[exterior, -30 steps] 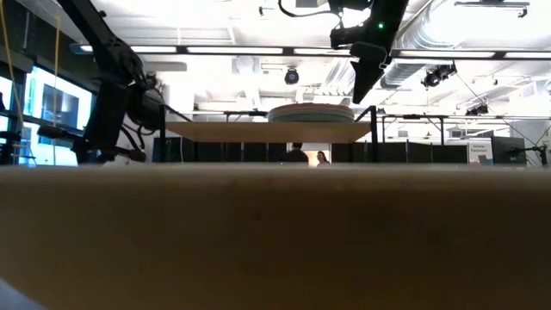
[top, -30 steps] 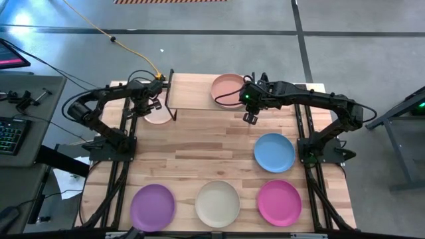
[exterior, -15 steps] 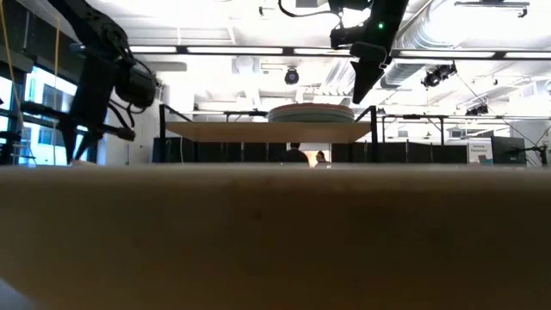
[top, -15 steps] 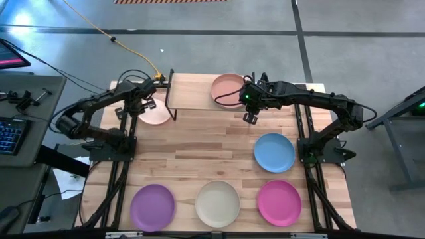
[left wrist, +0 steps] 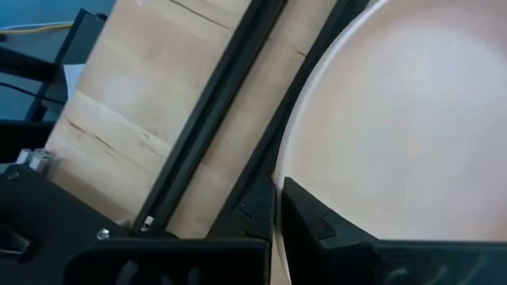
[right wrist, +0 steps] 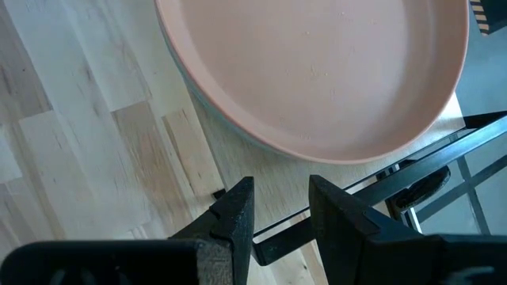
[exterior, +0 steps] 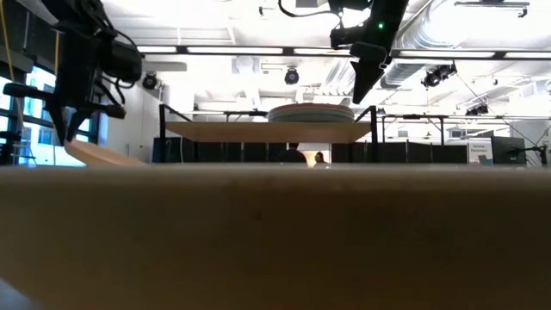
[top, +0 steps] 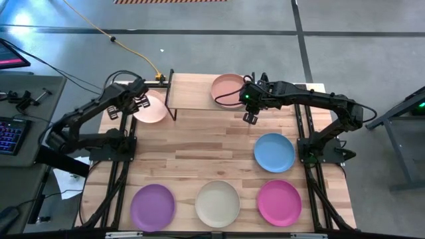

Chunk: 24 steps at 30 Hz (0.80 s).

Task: Place and stack plates onto a shelf
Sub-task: Stack the light pink plate into the light orange plate on the shelf

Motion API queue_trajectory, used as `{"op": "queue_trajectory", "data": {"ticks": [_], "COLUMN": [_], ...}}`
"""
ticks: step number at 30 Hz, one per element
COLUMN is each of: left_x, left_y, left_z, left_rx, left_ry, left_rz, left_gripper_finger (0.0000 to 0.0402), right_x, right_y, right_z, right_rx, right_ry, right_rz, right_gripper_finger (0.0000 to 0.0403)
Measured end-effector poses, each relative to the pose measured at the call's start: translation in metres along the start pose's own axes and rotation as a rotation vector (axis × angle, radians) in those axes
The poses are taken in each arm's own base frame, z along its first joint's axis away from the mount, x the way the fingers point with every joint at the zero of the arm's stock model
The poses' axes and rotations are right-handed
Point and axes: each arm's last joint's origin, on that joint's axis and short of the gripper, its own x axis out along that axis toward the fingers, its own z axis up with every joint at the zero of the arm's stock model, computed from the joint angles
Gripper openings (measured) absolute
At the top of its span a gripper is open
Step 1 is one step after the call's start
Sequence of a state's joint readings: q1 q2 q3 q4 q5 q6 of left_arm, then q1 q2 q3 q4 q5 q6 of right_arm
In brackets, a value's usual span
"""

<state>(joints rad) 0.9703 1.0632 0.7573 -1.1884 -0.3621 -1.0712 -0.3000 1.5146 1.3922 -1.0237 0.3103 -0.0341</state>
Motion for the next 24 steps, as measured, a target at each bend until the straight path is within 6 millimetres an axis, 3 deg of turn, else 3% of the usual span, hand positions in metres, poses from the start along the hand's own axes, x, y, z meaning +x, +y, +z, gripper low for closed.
{"op": "queue_trajectory", "data": {"ticks": [24], "left_x": [-0.032], "left_y": [0.04], "left_z": [-0.006], "left_rx": [-0.093], "left_ry": [-0.179], "left_rz": [-0.168], "left_gripper_finger": [0.0], "right_x": [0.0], "right_y": [0.0], "right_z": [0.0], "right_rx": [0.0], "right_ry": [0.0], "right_rz": [0.0], "right_gripper_finger": [0.0103]}}
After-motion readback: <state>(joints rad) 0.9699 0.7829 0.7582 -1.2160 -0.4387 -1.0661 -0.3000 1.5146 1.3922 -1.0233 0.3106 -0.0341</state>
